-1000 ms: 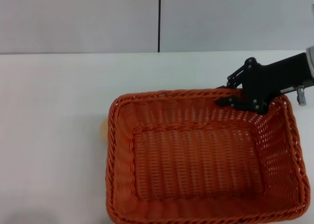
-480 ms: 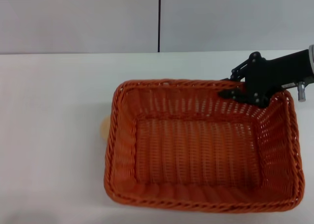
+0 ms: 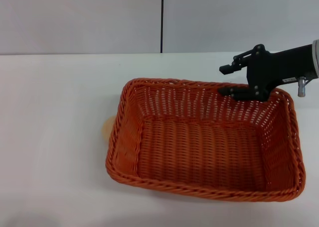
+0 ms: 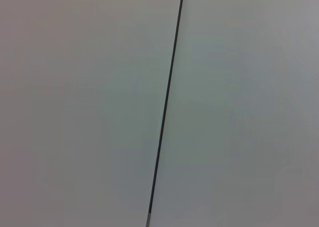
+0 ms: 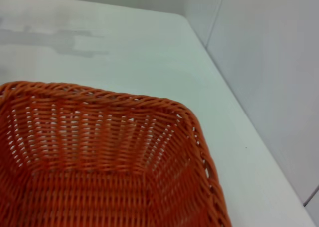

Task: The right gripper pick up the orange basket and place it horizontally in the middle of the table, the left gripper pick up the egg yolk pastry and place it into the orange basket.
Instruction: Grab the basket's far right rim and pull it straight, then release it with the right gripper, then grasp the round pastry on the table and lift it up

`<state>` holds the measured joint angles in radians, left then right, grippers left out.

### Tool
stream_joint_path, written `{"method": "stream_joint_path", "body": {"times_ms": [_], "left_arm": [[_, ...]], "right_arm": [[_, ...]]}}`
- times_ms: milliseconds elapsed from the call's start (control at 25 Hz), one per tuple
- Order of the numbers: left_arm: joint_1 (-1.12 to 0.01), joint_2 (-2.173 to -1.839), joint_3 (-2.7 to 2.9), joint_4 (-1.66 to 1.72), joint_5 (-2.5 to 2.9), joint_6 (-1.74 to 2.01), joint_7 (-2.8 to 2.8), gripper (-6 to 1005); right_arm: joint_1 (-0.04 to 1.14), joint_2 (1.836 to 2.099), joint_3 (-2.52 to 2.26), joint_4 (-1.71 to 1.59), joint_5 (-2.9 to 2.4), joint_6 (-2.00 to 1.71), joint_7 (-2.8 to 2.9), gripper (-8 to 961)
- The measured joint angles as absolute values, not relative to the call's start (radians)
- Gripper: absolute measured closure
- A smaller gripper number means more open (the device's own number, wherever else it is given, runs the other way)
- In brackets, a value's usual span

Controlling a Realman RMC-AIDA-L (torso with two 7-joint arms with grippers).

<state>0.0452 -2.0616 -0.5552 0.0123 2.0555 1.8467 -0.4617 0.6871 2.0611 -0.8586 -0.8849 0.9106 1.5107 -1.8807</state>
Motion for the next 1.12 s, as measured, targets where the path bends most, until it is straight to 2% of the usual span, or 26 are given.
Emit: {"method": "stream_joint_path", "body": {"times_ms": [240,440,480,520,600,680,720,880,1120], "left_arm": [[0.028,-2.058,-0.494,0.052,2.056,1.861,-0.47,230],[-0.041,-2.052,-0.359,0.226,2.056,1.893,-0.63,231],[-0.085,-2.051,-0.27,0.325,2.056,1.896,-0.728,231],[-0.085,-2.051,-0.27,0.325,2.056,1.896,-0.728,231],[-0.116,-2.051,-0.2,0.394,2.056,1.895,-0.794,231],[-0.212,-2.056,0.02,0.589,2.056,1.866,-0.99,232],[-0.212,-2.056,0.02,0.589,2.056,1.866,-0.99,232],[-0.29,-2.058,0.256,0.694,2.057,1.772,-1.115,232],[-0.336,-2.06,0.495,0.746,2.057,1.645,-1.206,233]], "right_arm": [[0.615,2.067,-0.857,-0.997,1.029,1.554,-1.794,468],[0.457,2.071,-0.819,-1.142,1.259,1.638,-1.661,370],[0.373,2.072,-0.793,-1.158,1.391,1.666,-1.654,370],[0.373,2.072,-0.793,-1.158,1.391,1.666,-1.654,370],[0.292,2.072,-0.774,-1.157,1.526,1.691,-1.654,370],[0.169,2.072,-0.751,-1.152,1.694,1.707,-1.654,370],[0.169,2.072,-0.751,-1.152,1.694,1.707,-1.654,370],[0.043,2.074,-0.698,-1.076,1.826,1.717,-1.658,370],[0.032,2.071,-0.601,-0.955,1.849,1.773,-1.662,370]]}}
